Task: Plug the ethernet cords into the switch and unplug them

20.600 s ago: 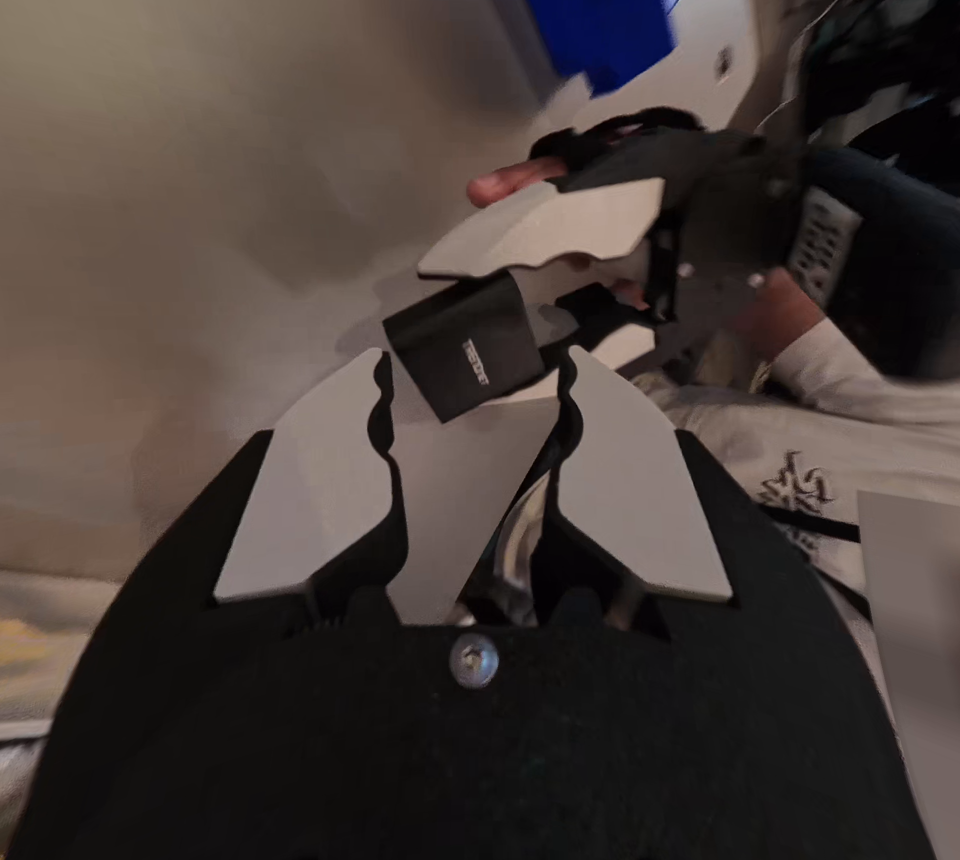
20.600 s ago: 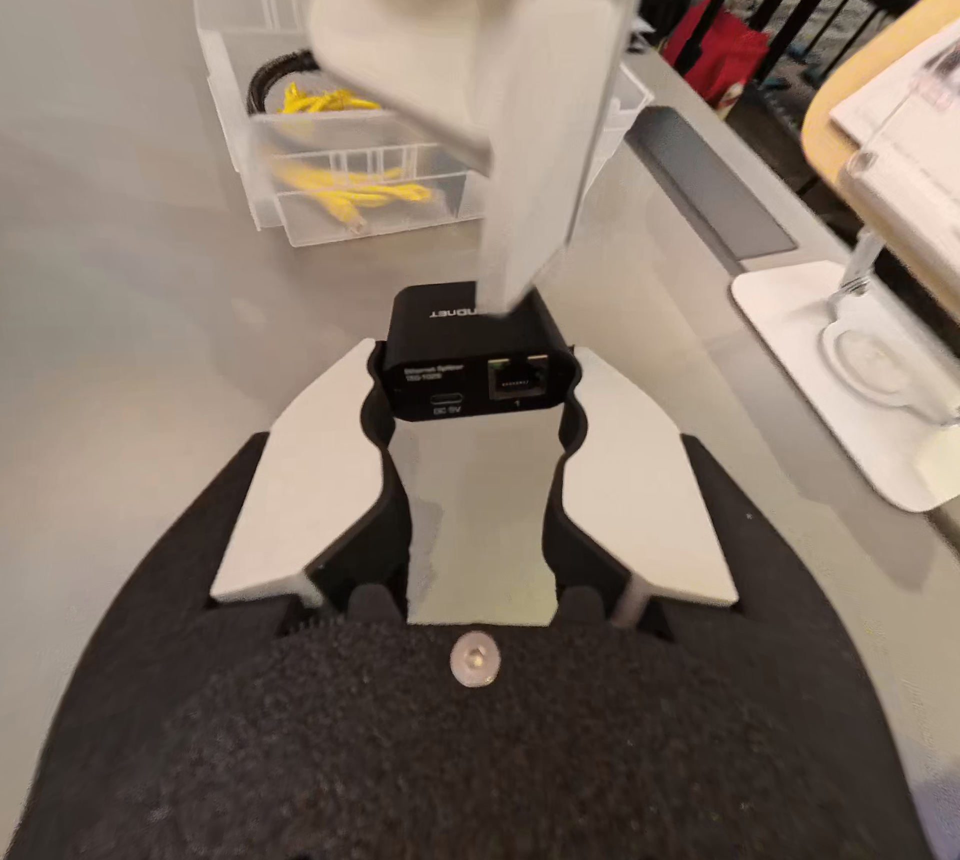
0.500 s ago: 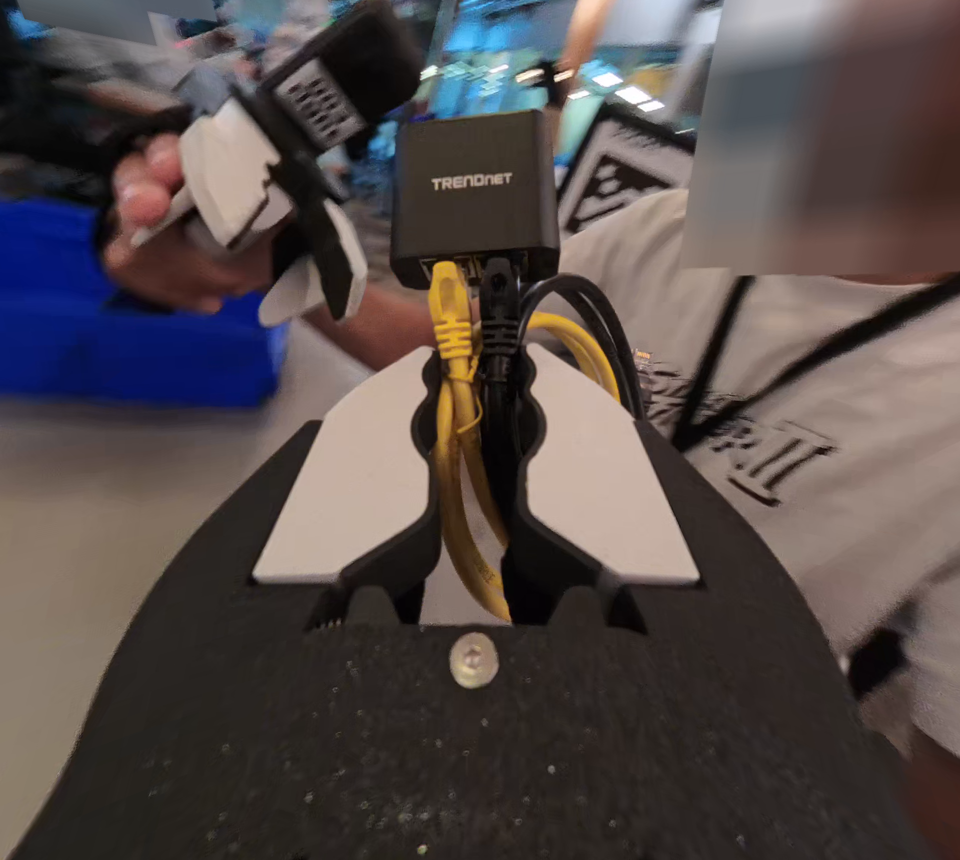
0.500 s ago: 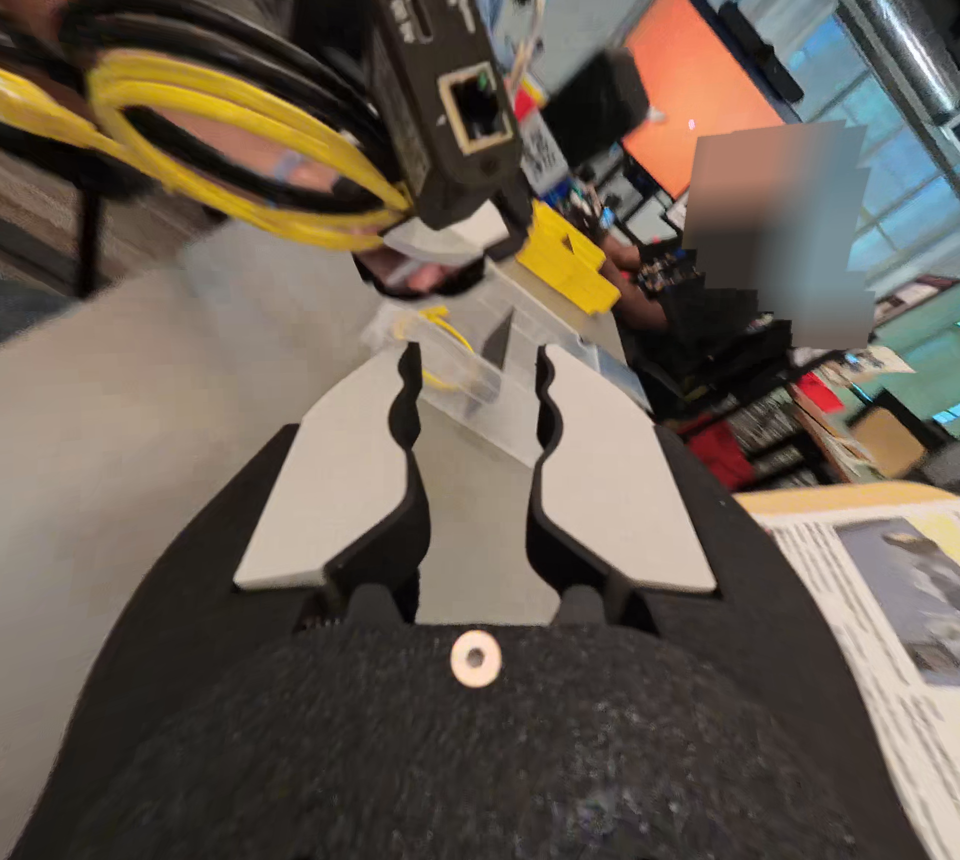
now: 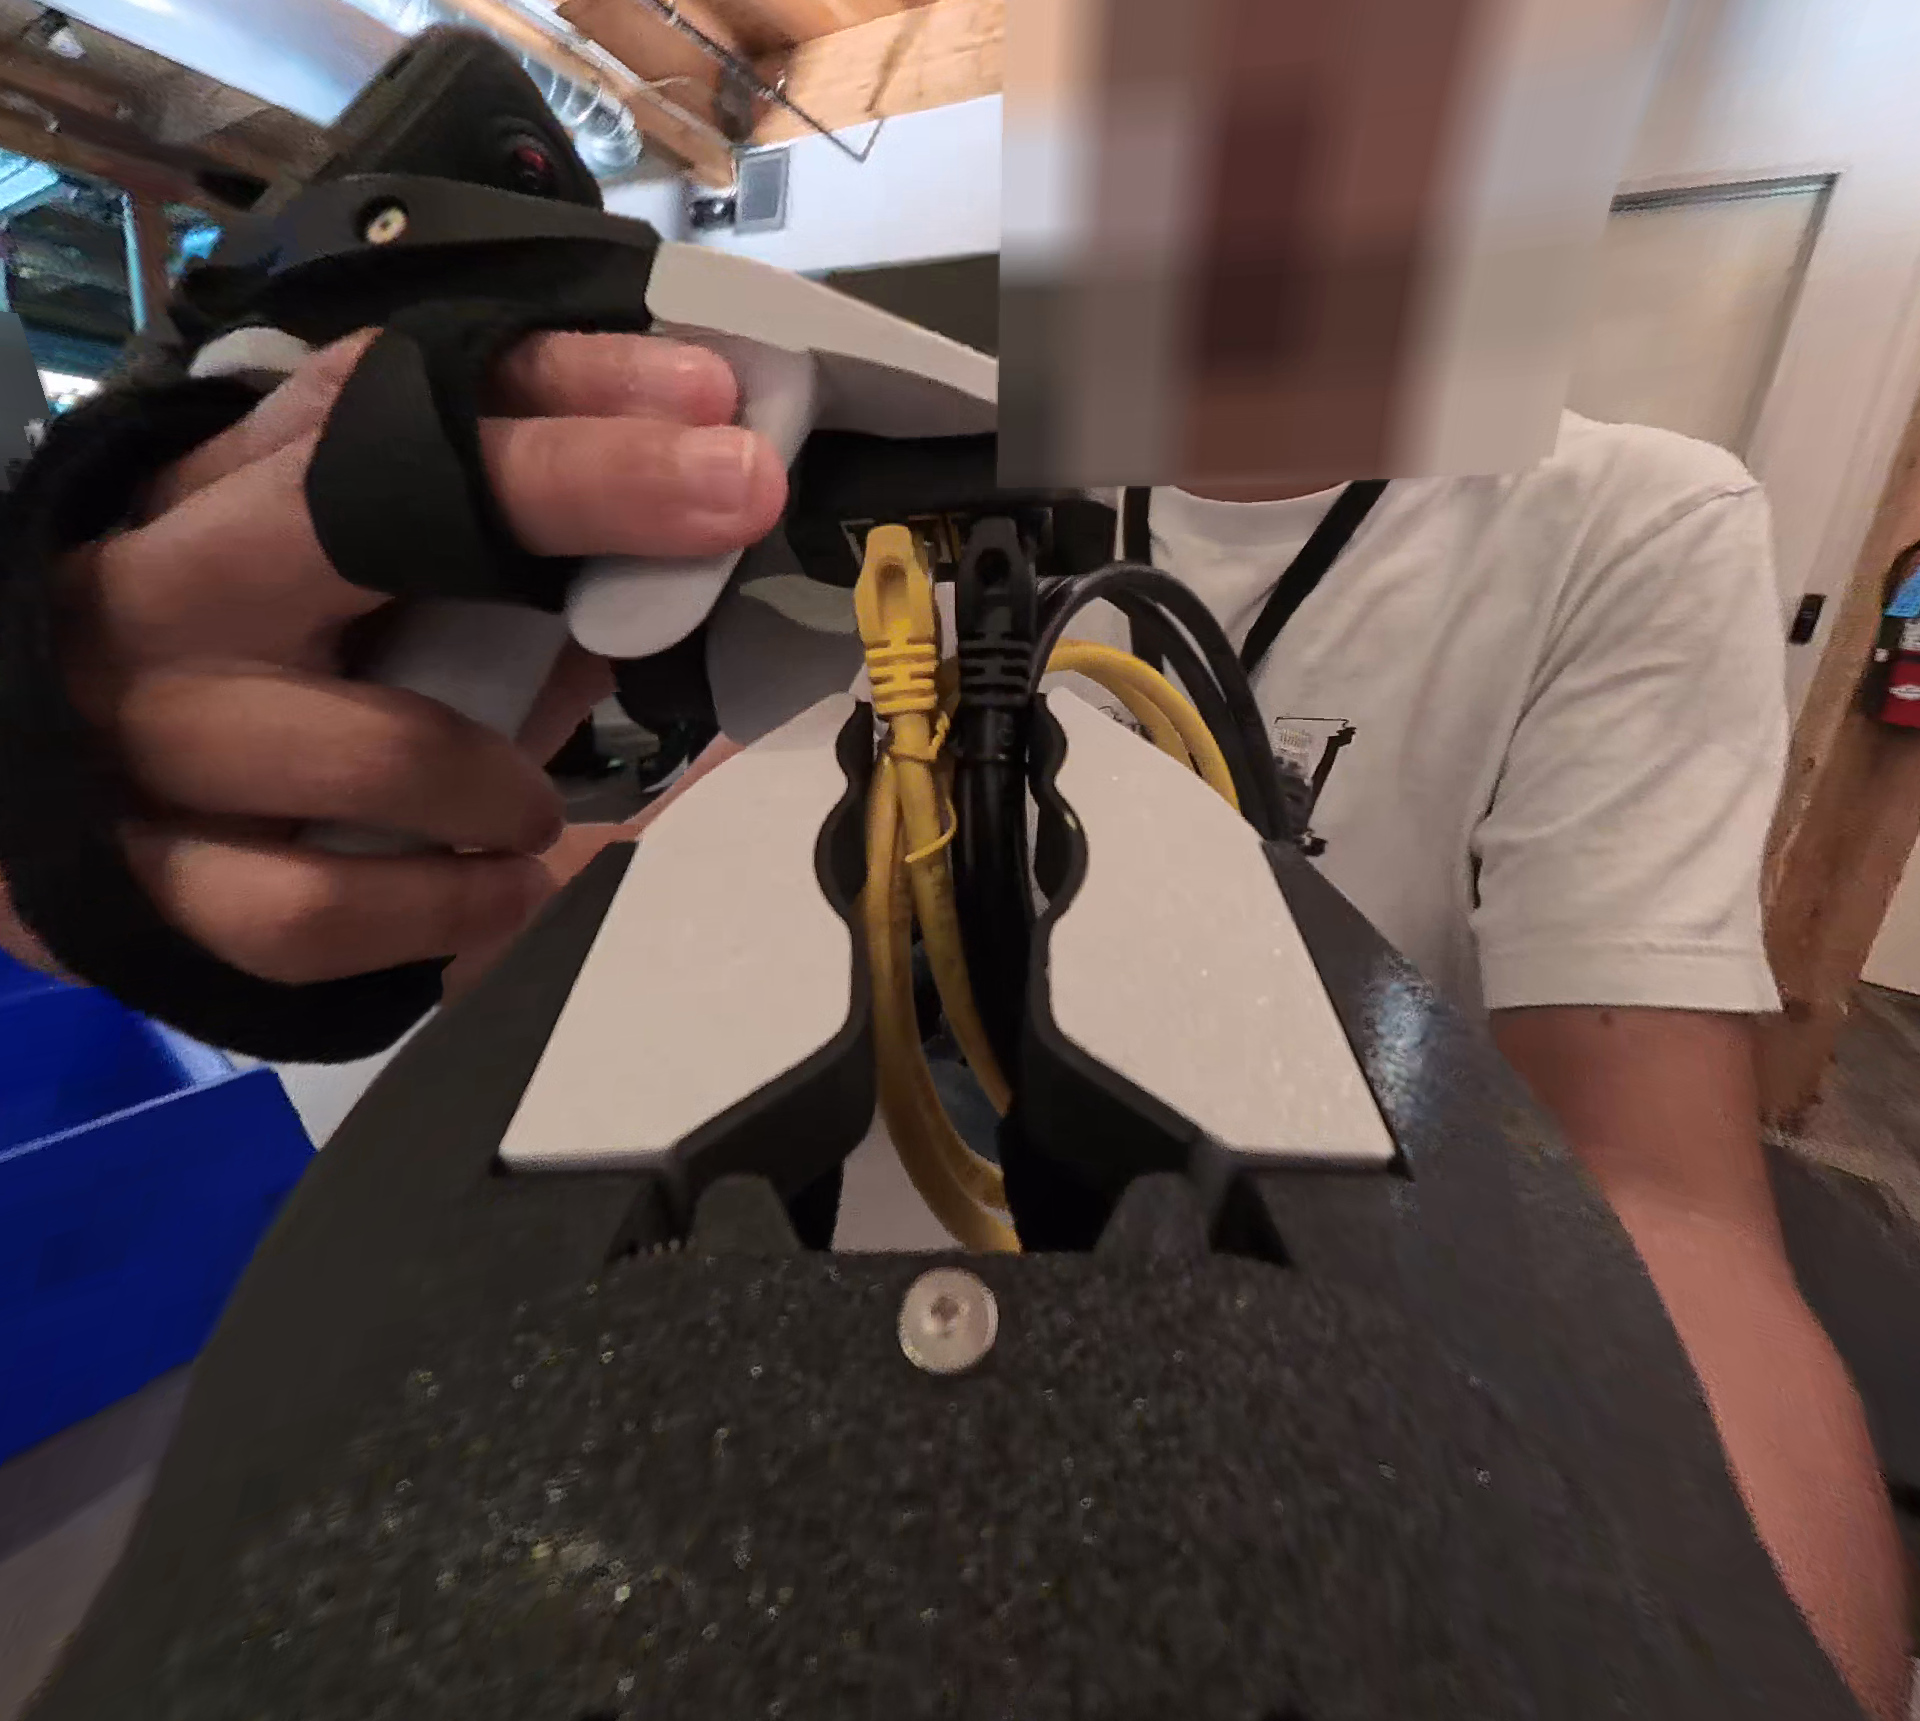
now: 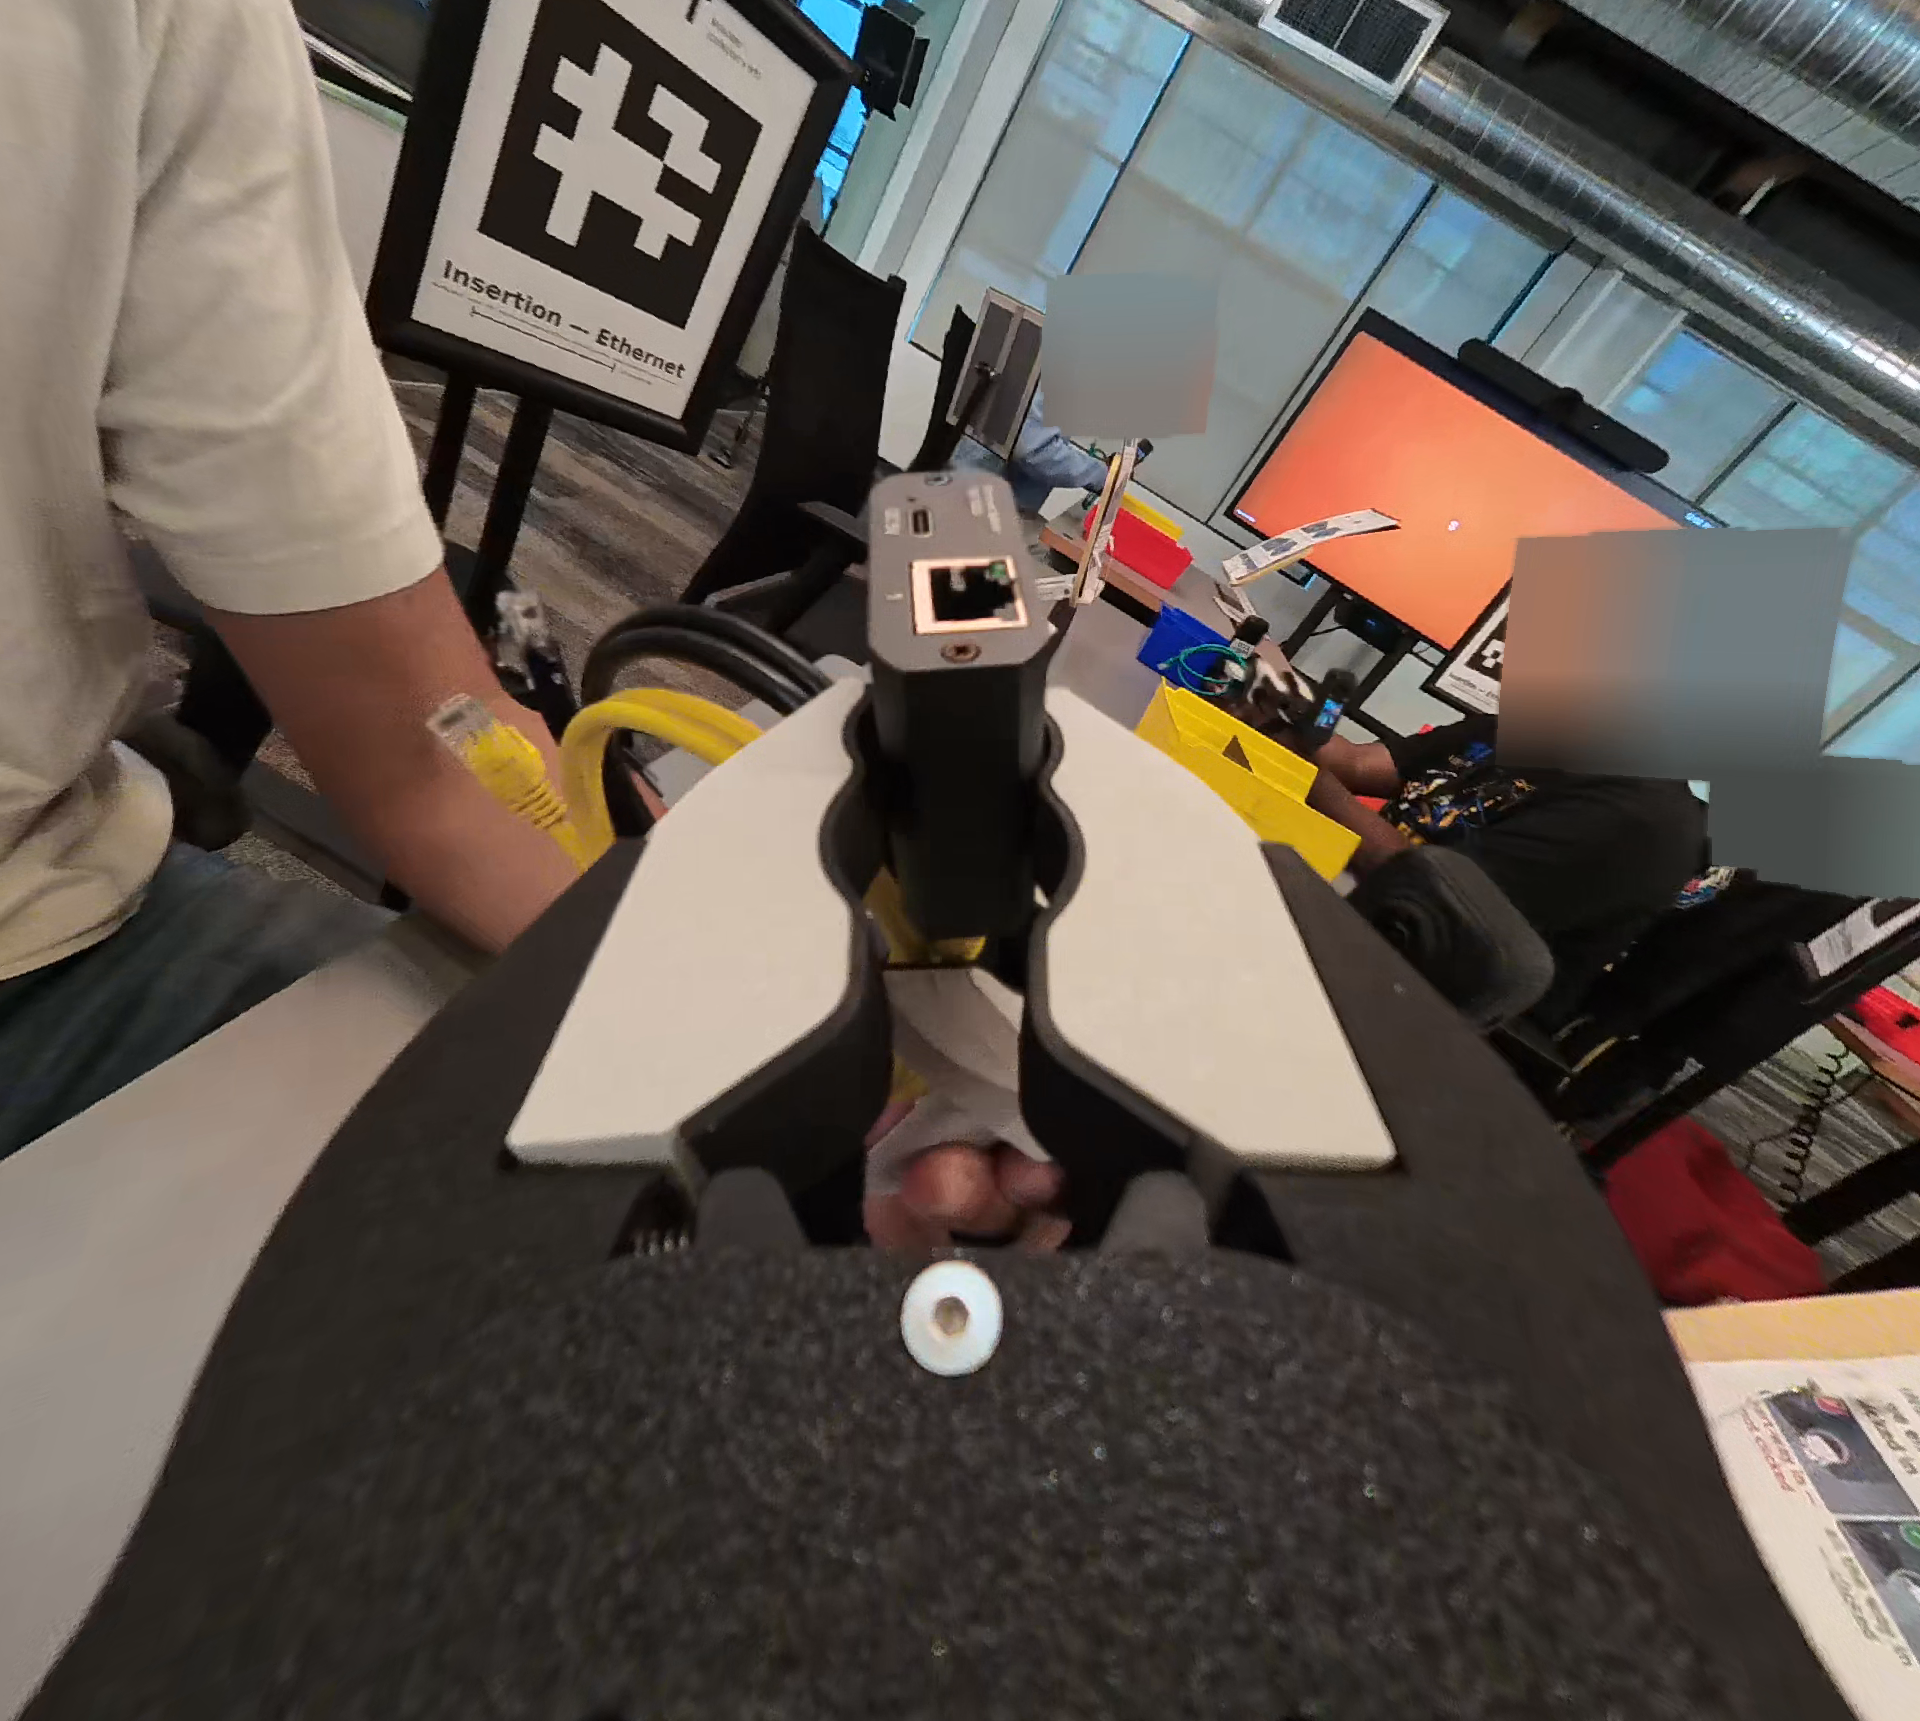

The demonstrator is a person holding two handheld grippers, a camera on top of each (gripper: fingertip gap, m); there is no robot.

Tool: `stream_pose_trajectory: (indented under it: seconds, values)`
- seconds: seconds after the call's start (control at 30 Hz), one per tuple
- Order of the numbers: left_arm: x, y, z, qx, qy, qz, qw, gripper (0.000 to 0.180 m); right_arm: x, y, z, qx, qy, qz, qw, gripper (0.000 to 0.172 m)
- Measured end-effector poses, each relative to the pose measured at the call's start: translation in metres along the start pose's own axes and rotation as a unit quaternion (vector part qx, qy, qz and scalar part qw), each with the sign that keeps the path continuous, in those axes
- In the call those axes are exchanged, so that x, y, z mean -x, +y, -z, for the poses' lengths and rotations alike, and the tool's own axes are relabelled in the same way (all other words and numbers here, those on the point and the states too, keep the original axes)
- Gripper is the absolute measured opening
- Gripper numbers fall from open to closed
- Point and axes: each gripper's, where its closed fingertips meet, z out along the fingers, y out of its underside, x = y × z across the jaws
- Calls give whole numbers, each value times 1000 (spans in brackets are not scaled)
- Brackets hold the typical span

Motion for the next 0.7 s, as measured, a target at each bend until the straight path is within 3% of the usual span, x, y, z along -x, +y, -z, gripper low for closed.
stream_pose_trajectory:
  seconds: [0.23, 0.37, 0.5, 0.57, 0.6, 0.7]
  values:
    - [3, 4, 11, -64, 54, 0, 997, 29, -2, 13, -13, 40, 31, 36, 998, 24]
    - [3, 1, 19, -71, 26, 2, 997, 30, -6, 20, -14, 84, 54, 74, 992, 25]
    - [25, -3, 39, -75, -98, 31, 992, 43, -12, 25, -7, 133, 73, 121, 981, 24]
    - [35, -7, 54, -78, -183, 31, 980, 35, -16, 24, 0, 149, 85, 139, 975, 24]
    - [35, -12, 62, -89, -210, 26, 973, 20, -15, 21, 2, 152, 82, 141, 975, 24]
    - [22, -37, 90, -172, -223, 37, 959, 37, -16, 17, 8, 173, 84, 156, 969, 24]
